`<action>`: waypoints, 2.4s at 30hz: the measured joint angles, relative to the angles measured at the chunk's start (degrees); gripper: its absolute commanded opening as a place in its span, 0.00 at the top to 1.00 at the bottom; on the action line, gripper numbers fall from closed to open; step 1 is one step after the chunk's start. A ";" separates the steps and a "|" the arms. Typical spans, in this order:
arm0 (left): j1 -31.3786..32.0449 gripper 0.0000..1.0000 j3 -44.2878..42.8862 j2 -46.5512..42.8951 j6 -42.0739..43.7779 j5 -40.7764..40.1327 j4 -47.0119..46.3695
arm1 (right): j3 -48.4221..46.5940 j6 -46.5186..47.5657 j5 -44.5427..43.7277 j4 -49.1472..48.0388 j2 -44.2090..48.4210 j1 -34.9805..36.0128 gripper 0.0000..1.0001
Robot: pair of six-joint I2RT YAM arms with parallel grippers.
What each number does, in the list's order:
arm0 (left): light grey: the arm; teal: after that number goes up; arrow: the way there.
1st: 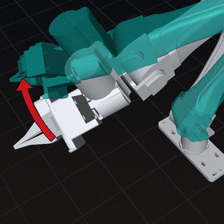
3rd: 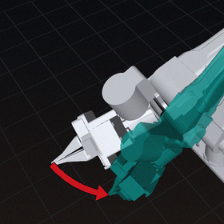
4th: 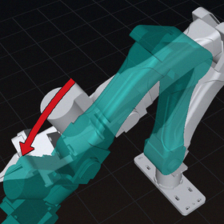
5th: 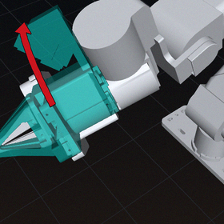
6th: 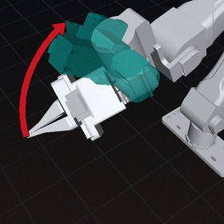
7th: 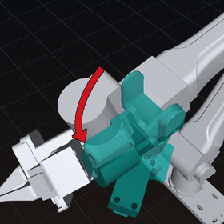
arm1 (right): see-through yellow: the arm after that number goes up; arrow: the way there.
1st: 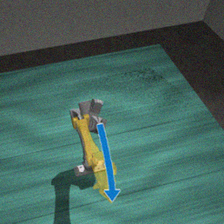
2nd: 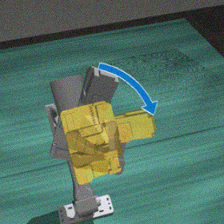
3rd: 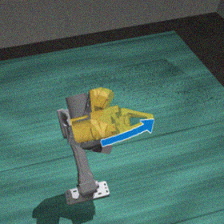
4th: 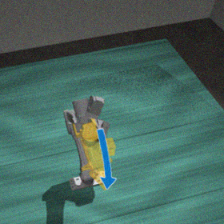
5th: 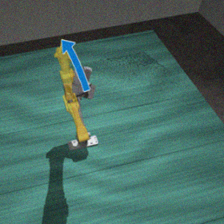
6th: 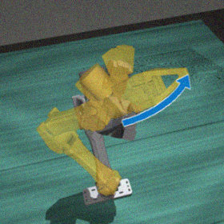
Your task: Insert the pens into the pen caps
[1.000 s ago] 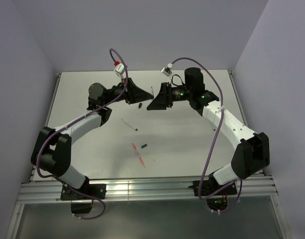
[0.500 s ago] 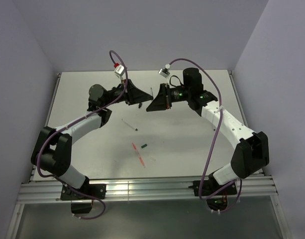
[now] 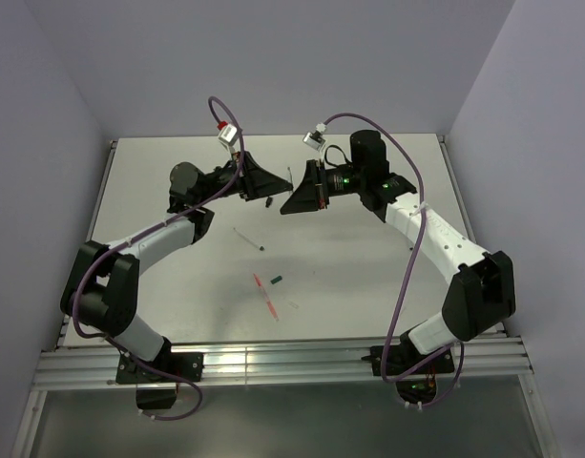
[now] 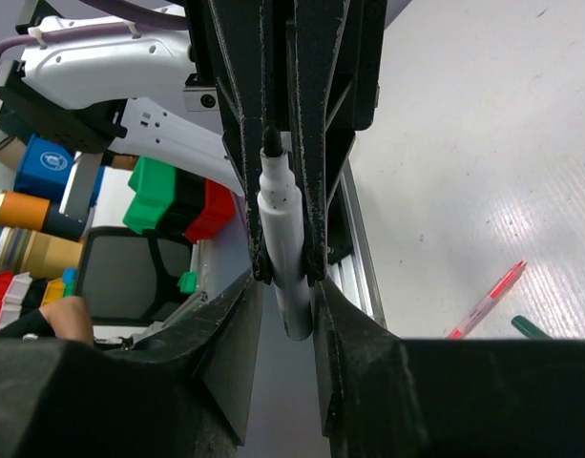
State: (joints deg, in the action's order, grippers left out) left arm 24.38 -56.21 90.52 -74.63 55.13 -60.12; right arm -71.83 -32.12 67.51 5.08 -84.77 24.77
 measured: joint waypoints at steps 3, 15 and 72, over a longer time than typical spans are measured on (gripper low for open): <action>-0.22 1.00 0.09 0.09 -0.04 0.00 -0.04 | -0.07 -0.09 0.15 0.00 -0.22 -0.02 0.64; -0.37 1.00 0.48 0.11 0.02 -0.15 0.00 | -0.07 -0.24 0.52 0.02 -0.74 -0.07 0.66; -6.19 0.00 -61.66 32.06 70.64 -43.91 98.57 | -1.07 34.21 -26.93 33.62 5.40 -16.79 1.00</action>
State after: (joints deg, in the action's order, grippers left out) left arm 18.20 -117.86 122.58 -3.99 11.22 38.46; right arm -72.90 2.09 40.58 38.70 -79.37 7.99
